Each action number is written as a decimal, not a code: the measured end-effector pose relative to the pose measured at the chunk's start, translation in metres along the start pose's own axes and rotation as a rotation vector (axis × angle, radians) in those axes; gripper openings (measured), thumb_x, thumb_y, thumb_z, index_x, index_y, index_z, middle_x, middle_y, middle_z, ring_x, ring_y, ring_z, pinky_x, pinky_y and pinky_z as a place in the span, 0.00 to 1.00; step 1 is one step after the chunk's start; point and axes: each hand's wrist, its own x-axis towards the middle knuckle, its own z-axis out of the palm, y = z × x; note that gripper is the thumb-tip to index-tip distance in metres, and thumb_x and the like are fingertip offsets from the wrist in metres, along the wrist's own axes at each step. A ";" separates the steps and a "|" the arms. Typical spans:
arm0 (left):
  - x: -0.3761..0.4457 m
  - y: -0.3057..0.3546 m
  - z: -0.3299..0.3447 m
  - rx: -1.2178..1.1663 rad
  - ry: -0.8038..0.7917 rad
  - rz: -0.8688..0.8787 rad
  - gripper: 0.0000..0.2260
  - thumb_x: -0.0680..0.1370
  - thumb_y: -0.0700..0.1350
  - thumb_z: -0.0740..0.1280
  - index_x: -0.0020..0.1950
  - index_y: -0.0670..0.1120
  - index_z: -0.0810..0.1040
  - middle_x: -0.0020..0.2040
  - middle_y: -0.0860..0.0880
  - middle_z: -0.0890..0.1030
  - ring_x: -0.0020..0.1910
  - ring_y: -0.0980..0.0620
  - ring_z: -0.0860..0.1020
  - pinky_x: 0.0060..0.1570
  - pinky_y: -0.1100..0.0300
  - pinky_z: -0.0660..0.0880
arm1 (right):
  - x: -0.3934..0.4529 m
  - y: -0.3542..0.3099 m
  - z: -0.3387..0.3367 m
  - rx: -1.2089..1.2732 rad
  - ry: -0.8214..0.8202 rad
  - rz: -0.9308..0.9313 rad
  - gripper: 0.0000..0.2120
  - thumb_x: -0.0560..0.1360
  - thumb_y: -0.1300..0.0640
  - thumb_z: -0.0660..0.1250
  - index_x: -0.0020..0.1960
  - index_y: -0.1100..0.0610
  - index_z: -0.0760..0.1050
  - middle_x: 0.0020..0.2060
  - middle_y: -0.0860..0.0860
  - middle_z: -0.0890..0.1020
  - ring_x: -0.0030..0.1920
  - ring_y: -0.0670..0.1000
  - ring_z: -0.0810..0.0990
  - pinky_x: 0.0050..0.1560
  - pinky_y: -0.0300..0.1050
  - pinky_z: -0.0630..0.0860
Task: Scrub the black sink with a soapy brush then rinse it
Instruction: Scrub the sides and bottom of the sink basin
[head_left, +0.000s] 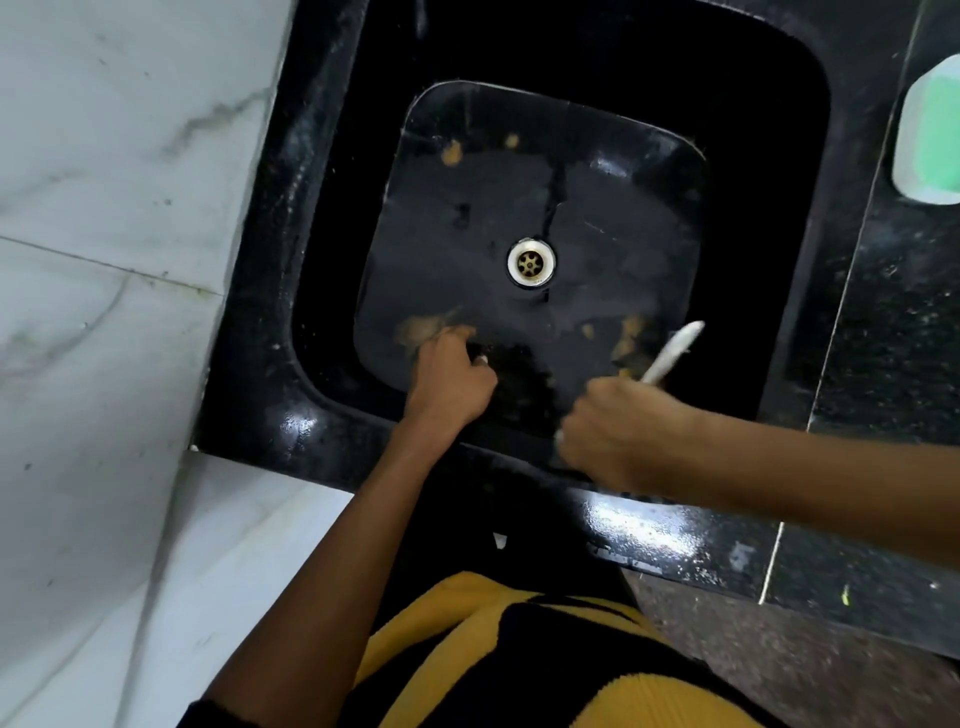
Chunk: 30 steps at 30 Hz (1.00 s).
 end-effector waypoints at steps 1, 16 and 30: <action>-0.005 -0.002 -0.006 0.046 0.036 -0.016 0.19 0.74 0.41 0.67 0.65 0.43 0.78 0.61 0.40 0.81 0.61 0.40 0.79 0.62 0.50 0.76 | 0.019 -0.004 -0.004 0.005 0.065 0.003 0.08 0.75 0.56 0.63 0.43 0.54 0.81 0.39 0.51 0.84 0.39 0.53 0.83 0.32 0.42 0.64; -0.062 -0.068 -0.073 0.278 0.480 0.196 0.16 0.72 0.32 0.67 0.59 0.39 0.80 0.56 0.44 0.79 0.57 0.46 0.72 0.57 0.60 0.69 | 0.056 -0.004 0.000 0.328 0.190 0.092 0.19 0.78 0.60 0.54 0.68 0.54 0.64 0.50 0.53 0.81 0.50 0.57 0.81 0.42 0.48 0.69; -0.052 -0.072 -0.083 0.377 0.504 0.201 0.13 0.69 0.35 0.65 0.51 0.36 0.82 0.53 0.42 0.79 0.53 0.40 0.73 0.49 0.49 0.75 | 0.173 0.060 -0.115 0.232 0.423 0.437 0.07 0.74 0.55 0.61 0.47 0.53 0.77 0.48 0.54 0.82 0.45 0.56 0.80 0.38 0.46 0.66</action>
